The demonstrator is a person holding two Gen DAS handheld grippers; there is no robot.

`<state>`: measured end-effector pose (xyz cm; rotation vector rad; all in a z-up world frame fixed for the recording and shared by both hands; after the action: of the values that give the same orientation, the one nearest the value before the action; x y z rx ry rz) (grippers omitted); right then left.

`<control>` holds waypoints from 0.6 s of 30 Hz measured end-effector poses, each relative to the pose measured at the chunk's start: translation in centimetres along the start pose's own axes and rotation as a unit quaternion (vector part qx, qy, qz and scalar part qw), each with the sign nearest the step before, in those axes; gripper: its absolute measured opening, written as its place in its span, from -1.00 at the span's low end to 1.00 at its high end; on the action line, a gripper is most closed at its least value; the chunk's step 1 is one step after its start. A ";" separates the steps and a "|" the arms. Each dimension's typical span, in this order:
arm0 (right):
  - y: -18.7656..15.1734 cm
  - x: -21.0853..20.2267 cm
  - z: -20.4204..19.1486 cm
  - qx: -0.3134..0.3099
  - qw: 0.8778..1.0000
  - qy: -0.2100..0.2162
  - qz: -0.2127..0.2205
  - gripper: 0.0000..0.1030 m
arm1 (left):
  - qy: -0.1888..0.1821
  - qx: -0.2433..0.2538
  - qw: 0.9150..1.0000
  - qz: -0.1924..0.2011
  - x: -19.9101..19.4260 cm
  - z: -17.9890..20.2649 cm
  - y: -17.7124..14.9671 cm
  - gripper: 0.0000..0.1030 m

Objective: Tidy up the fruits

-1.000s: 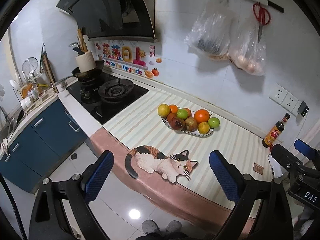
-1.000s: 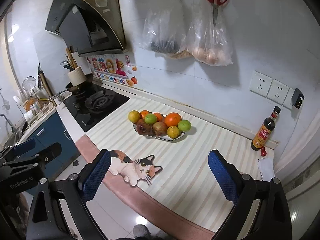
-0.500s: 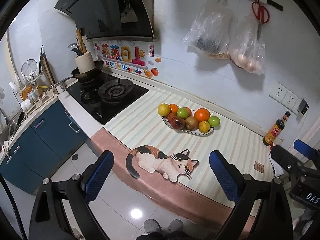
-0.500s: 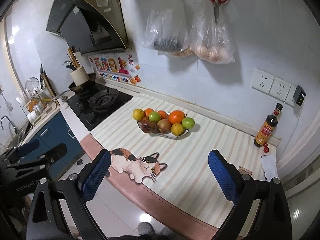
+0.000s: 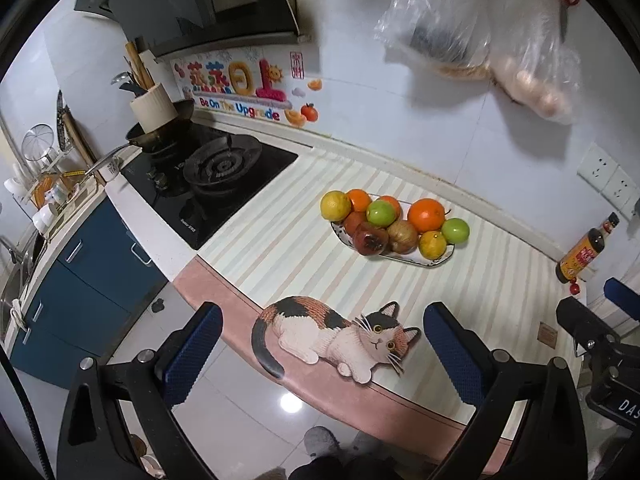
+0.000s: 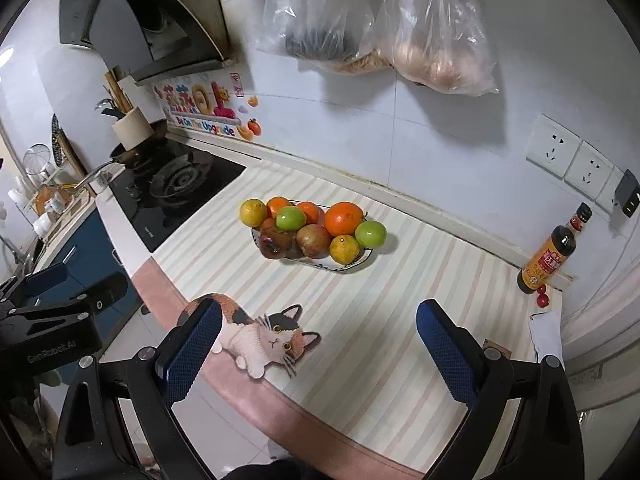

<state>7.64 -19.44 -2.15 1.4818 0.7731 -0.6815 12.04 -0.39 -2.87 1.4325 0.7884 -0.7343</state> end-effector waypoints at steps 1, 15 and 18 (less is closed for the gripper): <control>0.1 0.3 0.0 0.002 1.000 0.000 -0.004 0.94 | 0.000 0.000 1.000 -0.004 0.4 0.0 0.2 1.00; 0.9 4.4 -0.4 0.009 0.999 0.010 -0.046 0.94 | -0.005 0.001 1.000 -0.030 3.0 -0.2 1.1 1.00; 1.0 4.7 -0.5 0.012 0.999 0.011 -0.049 0.94 | -0.005 0.001 1.000 -0.029 3.0 -0.2 1.1 1.00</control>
<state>11.25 -18.64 -5.23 1.4825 0.8606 -0.7515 14.62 -0.07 -4.72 1.4115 0.8238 -0.7862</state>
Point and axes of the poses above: each gripper's, at about its wrist camera, not at the fingertips, and x roughly the way its jaws point, z to its right, y to its top, the point moved 2 cm from there along x, roughly the way its jaws point, and after that the axes turned 3 degrees about -x, right-handed, at the moved point
